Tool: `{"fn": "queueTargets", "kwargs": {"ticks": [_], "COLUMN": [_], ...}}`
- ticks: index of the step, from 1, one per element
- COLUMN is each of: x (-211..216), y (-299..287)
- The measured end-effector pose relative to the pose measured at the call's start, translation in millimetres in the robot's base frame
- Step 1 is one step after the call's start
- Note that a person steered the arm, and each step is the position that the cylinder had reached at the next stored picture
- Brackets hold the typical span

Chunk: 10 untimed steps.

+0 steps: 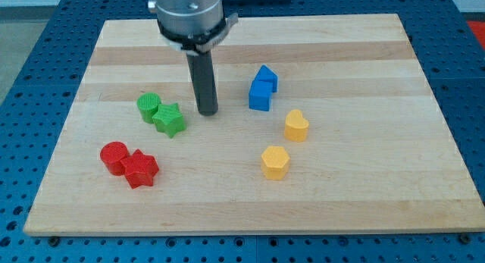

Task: Move the blue triangle right to the blue cube

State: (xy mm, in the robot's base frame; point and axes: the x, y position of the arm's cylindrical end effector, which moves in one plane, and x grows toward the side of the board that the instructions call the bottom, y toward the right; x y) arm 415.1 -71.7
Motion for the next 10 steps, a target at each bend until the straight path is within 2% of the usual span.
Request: {"fn": "queueTargets", "kwargs": {"ticks": [1, 2, 8, 10], "x": [-42, -64, -65, -77], "y": [23, 37, 145, 146]}}
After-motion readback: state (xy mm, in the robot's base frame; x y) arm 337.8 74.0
